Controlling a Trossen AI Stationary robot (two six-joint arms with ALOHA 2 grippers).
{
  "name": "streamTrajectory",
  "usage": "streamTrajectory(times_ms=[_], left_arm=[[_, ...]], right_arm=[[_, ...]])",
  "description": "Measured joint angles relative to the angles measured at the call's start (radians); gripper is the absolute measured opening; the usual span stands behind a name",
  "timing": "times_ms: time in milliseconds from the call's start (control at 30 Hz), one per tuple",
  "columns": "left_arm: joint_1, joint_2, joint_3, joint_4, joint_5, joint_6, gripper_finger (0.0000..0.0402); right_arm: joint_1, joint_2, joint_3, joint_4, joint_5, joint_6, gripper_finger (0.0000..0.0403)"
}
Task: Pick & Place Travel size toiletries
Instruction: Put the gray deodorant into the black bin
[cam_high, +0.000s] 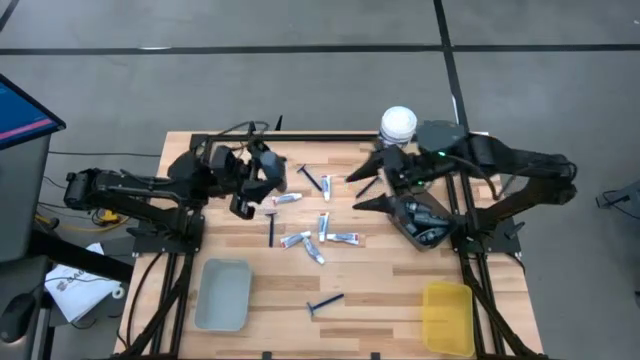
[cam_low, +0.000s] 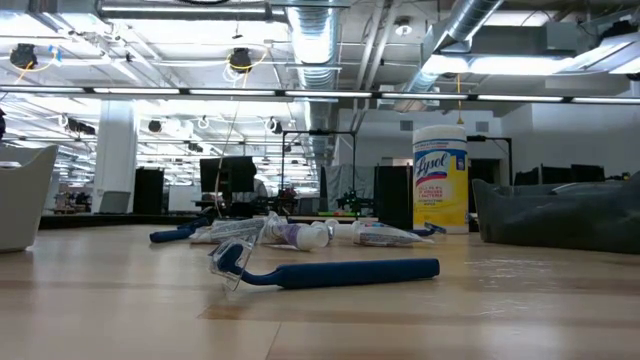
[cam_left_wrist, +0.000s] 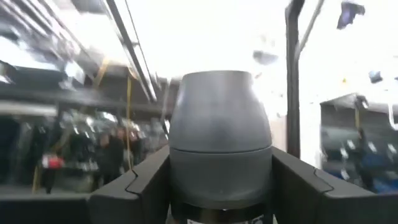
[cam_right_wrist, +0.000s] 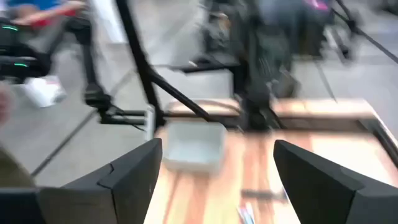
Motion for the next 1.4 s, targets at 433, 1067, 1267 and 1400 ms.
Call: streamTrajectory(times_ms=[433,1067,1267,1400], left_arm=[[-0.002,0.128,0.242,0.011,0.054,0.060,0.0207],[0.003,0.381,0.482,0.083,0.296,-0.195,0.0207],[0.000,0.388,0.481,0.105,0.306,-0.238,0.0207],[-0.002,0.388,0.479,0.098,0.312,-0.238,0.0207]], right_arm=[[0.163,-0.222,-0.338,0.183,0.417,0.204,0.0301],[0.030,-0.103,-0.602,0.933,0.033,0.360,0.0301],[-0.022,-0.037,-0.603,1.129,-0.104,0.426,0.0301],[-0.076,-0.016,-0.601,1.281,-0.208,0.525,0.0301]])
